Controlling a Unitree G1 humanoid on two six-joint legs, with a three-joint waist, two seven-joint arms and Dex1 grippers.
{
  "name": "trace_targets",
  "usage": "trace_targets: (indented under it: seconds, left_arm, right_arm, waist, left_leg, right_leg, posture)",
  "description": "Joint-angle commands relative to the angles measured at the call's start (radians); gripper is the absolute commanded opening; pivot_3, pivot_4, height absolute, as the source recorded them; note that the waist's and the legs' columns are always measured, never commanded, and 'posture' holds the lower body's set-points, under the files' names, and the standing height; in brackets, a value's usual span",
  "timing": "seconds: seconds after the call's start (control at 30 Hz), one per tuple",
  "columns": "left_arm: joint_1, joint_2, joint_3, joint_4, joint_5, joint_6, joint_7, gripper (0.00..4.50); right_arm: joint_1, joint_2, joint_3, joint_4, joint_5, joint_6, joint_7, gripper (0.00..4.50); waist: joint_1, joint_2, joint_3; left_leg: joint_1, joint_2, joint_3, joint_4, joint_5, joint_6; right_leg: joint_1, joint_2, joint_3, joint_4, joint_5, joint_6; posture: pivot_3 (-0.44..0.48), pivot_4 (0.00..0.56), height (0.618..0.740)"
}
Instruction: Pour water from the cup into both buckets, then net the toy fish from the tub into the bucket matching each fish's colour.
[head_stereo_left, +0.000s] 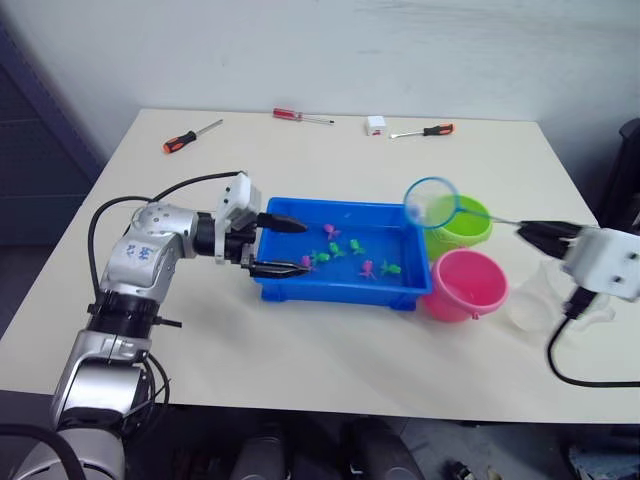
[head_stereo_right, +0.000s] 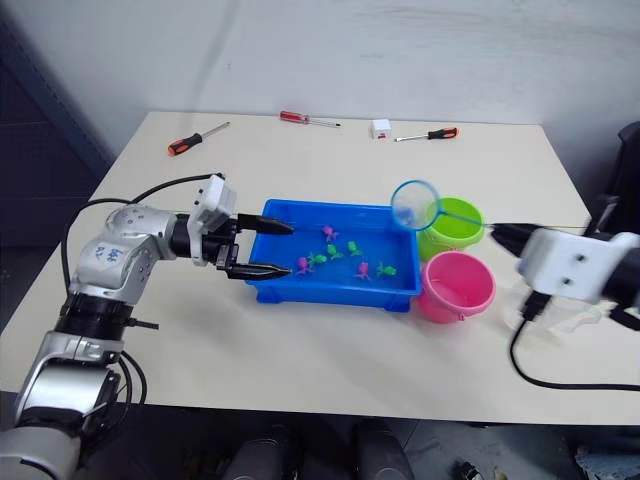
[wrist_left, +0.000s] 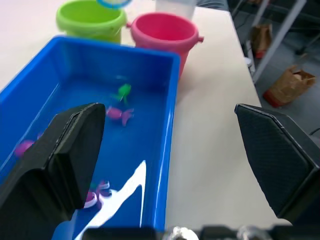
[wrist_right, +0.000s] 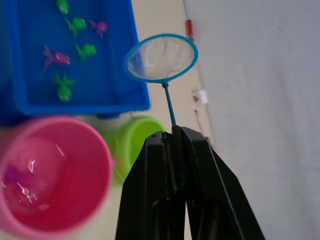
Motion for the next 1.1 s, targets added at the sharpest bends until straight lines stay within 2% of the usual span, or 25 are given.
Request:
trace_targets:
  seconds: [0.03, 0.27, 0.6, 0.8, 1.0, 1.1]
  left_arm:
    - [0.037, 0.023, 0.038, -0.135, -0.027, 0.039, 0.037, 4.48]
    - [0.105, 0.050, 0.071, -0.260, -0.059, 0.106, 0.087, 4.48]
    - [0.123, 0.054, 0.078, -0.325, -0.083, 0.146, 0.129, 4.48]
    - [0.127, 0.059, 0.078, -0.340, -0.094, 0.156, 0.137, 4.48]
    - [0.122, 0.058, 0.076, -0.337, -0.099, 0.155, 0.140, 4.48]
    - [0.118, 0.055, 0.075, -0.333, -0.099, 0.153, 0.142, 4.48]
  right_arm:
    - [-0.092, 0.009, 0.112, -0.044, 0.073, 0.230, -0.020, 0.00]
    - [-0.169, -0.002, 0.240, -0.005, 0.016, 0.311, 0.008, 0.00]
    - [-0.235, -0.009, 0.364, 0.115, -0.178, 0.130, 0.016, 0.00]
    - [-0.250, -0.015, 0.392, 0.155, -0.228, 0.023, 0.060, 0.00]
    - [-0.230, -0.002, 0.397, 0.130, -0.230, -0.011, 0.099, 0.00]
    - [-0.228, 0.017, 0.386, 0.100, -0.191, 0.037, 0.116, 0.00]
  waist:
    - [0.005, 0.000, 0.000]
    - [0.019, 0.000, 0.000]
    - [0.012, 0.000, 0.000]
    - [0.001, 0.000, 0.000]
    - [0.002, 0.000, 0.000]
    - [0.001, 0.000, 0.000]
  left_leg:
    - [-0.001, 0.000, 0.000, 0.000, 0.000, 0.000]
    - [-0.003, -0.001, -0.001, -0.001, -0.002, 0.003]
    - [-0.003, -0.001, -0.001, -0.001, -0.002, 0.002]
    - [-0.002, -0.001, -0.001, -0.001, -0.001, 0.002]
    - [-0.002, -0.001, -0.001, -0.001, -0.001, 0.002]
    - [-0.002, -0.001, -0.001, -0.001, -0.001, 0.002]
  right_leg:
    - [0.000, 0.000, 0.000, -0.001, 0.000, 0.000]
    - [0.000, -0.001, -0.001, -0.006, 0.000, 0.000]
    - [0.000, -0.001, -0.001, -0.006, 0.000, 0.000]
    - [0.000, -0.001, -0.001, -0.006, 0.000, 0.000]
    - [0.000, -0.001, -0.001, -0.005, 0.000, 0.000]
    - [0.000, -0.001, -0.001, -0.006, 0.000, 0.000]
  posture:
    - [0.000, 0.150, 0.740]
    - [0.000, 0.150, 0.740]
    - [0.000, 0.150, 0.740]
    - [0.000, 0.150, 0.740]
    - [0.000, 0.150, 0.740]
    - [0.000, 0.150, 0.740]
